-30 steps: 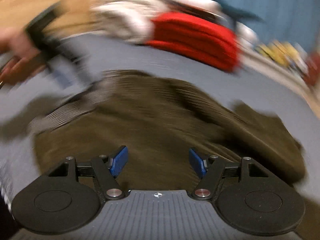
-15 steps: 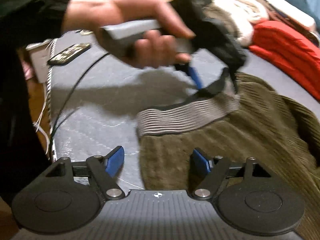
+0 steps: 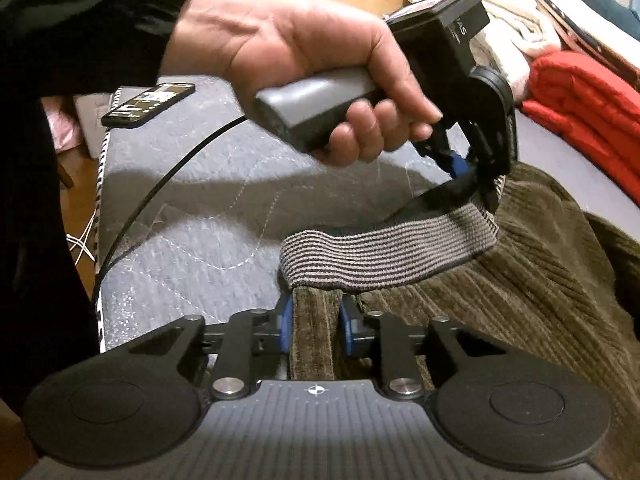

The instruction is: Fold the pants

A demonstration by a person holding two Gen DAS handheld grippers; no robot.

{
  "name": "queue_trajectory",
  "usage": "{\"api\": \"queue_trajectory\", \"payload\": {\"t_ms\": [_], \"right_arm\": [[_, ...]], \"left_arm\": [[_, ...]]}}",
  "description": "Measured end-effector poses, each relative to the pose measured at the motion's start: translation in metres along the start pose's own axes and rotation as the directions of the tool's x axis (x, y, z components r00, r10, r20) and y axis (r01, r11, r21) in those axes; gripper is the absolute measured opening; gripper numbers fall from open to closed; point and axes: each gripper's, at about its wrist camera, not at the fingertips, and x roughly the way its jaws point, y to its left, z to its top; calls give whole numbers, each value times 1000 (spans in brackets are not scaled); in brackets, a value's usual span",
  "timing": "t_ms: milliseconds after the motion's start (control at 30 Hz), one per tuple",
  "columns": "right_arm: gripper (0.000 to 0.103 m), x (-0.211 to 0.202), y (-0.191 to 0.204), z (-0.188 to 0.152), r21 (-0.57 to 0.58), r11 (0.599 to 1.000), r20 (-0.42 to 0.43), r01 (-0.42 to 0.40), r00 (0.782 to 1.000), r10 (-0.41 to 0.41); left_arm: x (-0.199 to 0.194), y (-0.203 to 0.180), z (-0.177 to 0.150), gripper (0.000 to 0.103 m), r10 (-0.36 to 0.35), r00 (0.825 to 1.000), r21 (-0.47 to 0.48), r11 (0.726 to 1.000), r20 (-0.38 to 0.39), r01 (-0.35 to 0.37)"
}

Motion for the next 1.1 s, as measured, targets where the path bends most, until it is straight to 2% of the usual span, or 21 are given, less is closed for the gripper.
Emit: {"api": "queue_trajectory", "payload": {"t_ms": [67,233,400,467,533,567,633,667,733,800,900,1000,1100], "right_arm": [[19,-1,-2,1,15,1000,9,-16,1000,16],[17,0,-5,8,29,995,46,-98,994,96],[15,-7,12,24,-2,986,118,-166,979,165],[17,0,16,29,5,988,76,-157,985,156],[26,15,17,29,10,985,-38,-170,985,170],[26,15,18,28,-6,988,-45,-157,987,156],[37,5,15,30,-14,991,-20,-133,991,133],[40,-3,11,32,-7,991,-2,-131,991,131],[71,-19,0,33,20,995,48,-95,994,94],[81,-37,-19,30,70,996,79,-49,996,44],[81,-61,-56,18,169,985,81,34,996,-48],[82,-86,-94,5,265,954,71,139,984,-163],[82,-127,-138,-3,318,903,70,289,943,-326]], "left_arm": [[-12,-3,-1,13,14,1000,41,999,25,-15],[-41,-4,-2,13,61,996,57,996,63,-64],[-52,6,-7,15,166,986,54,984,31,-167],[-43,8,-12,23,204,979,68,977,-16,-202],[-42,4,-14,42,308,951,105,946,-2,-306],[-46,-2,-12,45,338,941,122,933,29,-339],[-57,-17,-7,48,378,921,143,910,100,-389],[-61,-25,-6,49,380,916,152,905,128,-396],[-66,-43,-6,56,348,925,173,912,156,-372],[-65,-61,-8,59,304,940,203,921,157,-332],[-56,-86,-11,59,272,950,272,913,151,-305],[-46,-100,-17,59,246,961,300,914,130,-274],[-32,-105,-27,59,223,973,322,918,64,-232]]}}
